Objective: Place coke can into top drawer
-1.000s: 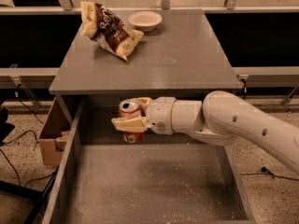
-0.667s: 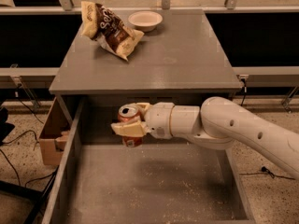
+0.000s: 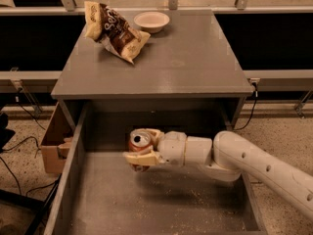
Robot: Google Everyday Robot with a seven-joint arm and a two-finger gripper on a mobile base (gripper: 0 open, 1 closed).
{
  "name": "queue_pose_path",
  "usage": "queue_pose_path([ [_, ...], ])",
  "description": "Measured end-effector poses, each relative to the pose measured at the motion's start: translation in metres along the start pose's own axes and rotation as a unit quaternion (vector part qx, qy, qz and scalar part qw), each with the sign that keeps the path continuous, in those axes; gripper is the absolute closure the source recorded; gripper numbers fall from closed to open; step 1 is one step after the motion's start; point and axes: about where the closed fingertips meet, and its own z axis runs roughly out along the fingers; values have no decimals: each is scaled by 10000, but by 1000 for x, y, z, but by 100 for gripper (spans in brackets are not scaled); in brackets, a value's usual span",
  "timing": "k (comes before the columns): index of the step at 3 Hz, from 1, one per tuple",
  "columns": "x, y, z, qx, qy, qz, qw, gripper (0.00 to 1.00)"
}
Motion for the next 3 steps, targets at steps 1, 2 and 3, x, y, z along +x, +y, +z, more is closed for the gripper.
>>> queue_pose_path([
  [1,31,11,-2,-306,-30,-139,9994,100],
  [2,29,13,-1,-320,-38,-136,9994,74],
  [3,29,14,1,-341,-39,-140,9993,51],
])
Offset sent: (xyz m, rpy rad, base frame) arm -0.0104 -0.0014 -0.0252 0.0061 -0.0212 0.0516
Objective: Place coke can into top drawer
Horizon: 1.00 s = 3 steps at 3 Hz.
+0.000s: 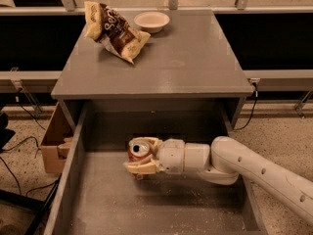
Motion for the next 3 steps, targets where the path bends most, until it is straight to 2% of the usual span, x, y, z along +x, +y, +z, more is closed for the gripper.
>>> queue_pose_path([
  [2,-1,2,3,-35,-6,-6,10000,5],
  [3,-1,2,4,-42,-8,-7,10000,0],
])
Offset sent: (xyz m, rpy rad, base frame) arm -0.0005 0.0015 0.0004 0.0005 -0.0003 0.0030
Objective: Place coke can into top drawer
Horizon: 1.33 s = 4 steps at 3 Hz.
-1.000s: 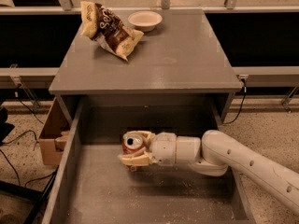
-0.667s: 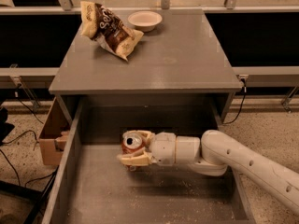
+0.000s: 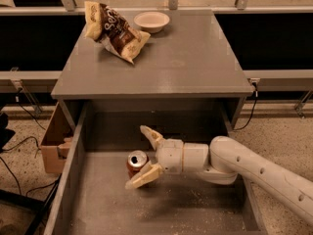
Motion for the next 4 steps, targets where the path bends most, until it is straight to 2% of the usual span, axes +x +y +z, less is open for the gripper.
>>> queue_pose_path([
  [1,0,0,0,0,0,0,10000,0],
  [2,-19,-3,-4,-83,131,-8,9999,0],
  [3,-67,-20,-14,-300,596,-155,9976,0],
  [4,-131,-50,-28,-525,1257,-336,9901,0],
])
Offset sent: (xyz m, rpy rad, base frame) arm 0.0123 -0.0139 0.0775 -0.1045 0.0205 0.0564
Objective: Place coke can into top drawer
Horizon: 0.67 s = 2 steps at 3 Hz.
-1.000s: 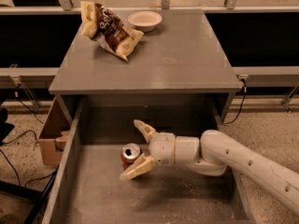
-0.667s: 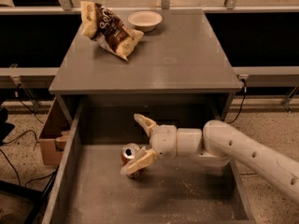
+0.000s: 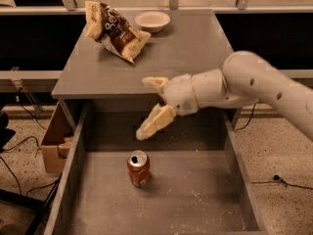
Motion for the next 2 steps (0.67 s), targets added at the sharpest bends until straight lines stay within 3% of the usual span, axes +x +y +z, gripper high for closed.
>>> queue_pose_path([
  [1,-57,-19,-39,-164,264,145,9994,0],
  [2,-108,-24,-89,-285,382,175,9987,0],
])
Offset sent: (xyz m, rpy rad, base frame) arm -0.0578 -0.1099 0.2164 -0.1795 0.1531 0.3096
